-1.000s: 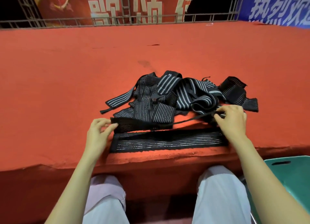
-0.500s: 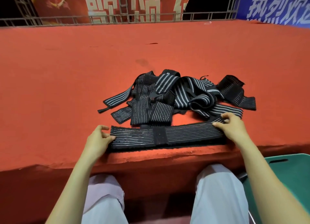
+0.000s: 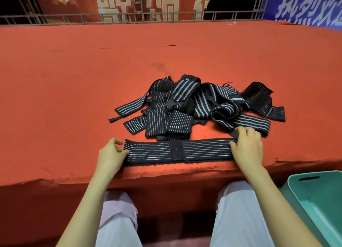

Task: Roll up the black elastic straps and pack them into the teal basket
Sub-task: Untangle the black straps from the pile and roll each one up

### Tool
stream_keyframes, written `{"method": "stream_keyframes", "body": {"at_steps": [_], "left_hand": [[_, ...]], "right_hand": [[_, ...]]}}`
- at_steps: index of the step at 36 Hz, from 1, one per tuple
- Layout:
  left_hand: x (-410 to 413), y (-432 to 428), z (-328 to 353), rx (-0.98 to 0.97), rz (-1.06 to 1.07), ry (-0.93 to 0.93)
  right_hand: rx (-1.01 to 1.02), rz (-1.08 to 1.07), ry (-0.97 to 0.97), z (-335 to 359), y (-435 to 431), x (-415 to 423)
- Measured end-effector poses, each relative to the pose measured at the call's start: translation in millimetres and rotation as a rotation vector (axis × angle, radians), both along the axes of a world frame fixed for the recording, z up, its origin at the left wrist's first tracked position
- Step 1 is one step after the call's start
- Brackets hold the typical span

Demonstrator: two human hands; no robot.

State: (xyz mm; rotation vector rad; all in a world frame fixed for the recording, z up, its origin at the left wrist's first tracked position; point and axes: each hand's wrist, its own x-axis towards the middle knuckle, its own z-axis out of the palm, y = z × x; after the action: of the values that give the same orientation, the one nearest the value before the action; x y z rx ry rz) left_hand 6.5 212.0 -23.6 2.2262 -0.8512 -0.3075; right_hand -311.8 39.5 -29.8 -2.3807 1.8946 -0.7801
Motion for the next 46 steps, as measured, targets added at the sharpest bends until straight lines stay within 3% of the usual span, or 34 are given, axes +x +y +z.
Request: {"method": "stream_keyframes", "body": {"at_steps": [3,7,13,17,21,25,29,33,38,46], "left_hand": [[1.1,1.3,1.3,-0.003,-0.011,0.016],[6.1,2.9,0.3,-0.021,-0.007,0.110],[10.7,4.2,-3.1,-0.048,-0.007,0.189],[13.2,3.7,-4.6,-0.060,0.007,0.249],[14.0,2.6,-7.2,-0.055,0.001,0.252],[10.0,1.4,-6.3,0.013,0.012,0.082],[6.5,3.5,-8.0,0.192,0.011,-0.075],[1.4,10.0,-8.2,0.279,-0.003,-0.079],[-9.6,13.0,-4.7,0.125,0.088,-0.064],[-33.4,14.2,-11.5,-0.092,0.020,-0.328]], "right_hand": [[-0.092,0.104,-0.031,-1.7,19.4,24.1],[0.063,0.383,-0.109,1.9,46.7,70.7],[0.131,0.833,-0.172,3.9,78.8,142.9],[0.164,0.978,-0.068,-4.3,84.9,174.4],[0.167,0.970,0.010,-19.6,86.4,180.4],[0.196,0.973,0.003,-23.0,84.9,175.2],[0.228,0.975,0.013,-23.7,83.2,175.2],[0.230,0.950,-0.006,-26.4,86.9,175.4],[0.230,0.917,-0.015,-29.0,88.9,174.0],[0.211,0.899,0.002,-30.5,90.9,169.0]]}}
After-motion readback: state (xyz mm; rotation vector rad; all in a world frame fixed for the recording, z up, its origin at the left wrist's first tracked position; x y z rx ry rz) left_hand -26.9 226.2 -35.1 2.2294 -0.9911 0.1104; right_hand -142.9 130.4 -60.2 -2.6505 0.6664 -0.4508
